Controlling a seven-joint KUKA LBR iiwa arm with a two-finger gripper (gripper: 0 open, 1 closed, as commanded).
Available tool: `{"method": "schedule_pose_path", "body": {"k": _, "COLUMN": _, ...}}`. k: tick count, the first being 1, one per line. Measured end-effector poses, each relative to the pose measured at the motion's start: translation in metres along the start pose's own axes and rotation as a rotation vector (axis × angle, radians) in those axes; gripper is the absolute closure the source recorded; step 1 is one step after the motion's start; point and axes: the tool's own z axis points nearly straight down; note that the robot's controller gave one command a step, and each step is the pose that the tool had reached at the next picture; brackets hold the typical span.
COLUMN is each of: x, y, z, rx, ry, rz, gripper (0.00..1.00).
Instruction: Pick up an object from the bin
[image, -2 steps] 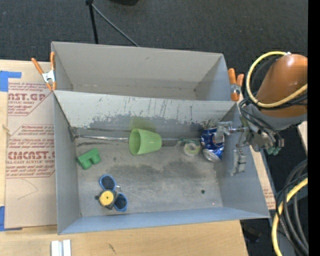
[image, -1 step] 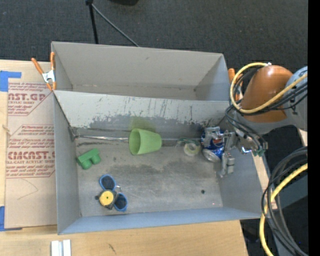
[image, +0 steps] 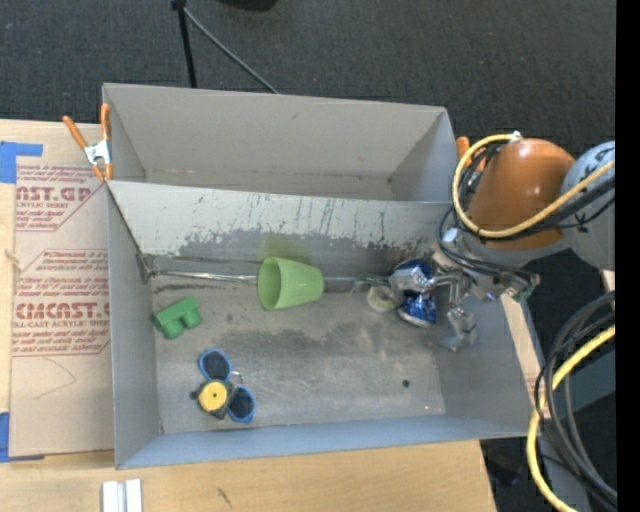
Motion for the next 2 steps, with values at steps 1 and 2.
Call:
{"method": "schedule_pose_path", "body": {"k": 1, "x": 0.001, "y": -0.002, "z": -0.003, "rx": 0.006, "ry": -0.001, "rz": -0.001, "gripper": 1.00}}
{"method": "schedule_pose_path", "body": {"k": 2, "x": 0.019, "y": 0.048, "z": -0.161, "rx": 0.013, "ry": -0.002, "rz": 0.030, "gripper": 1.00}}
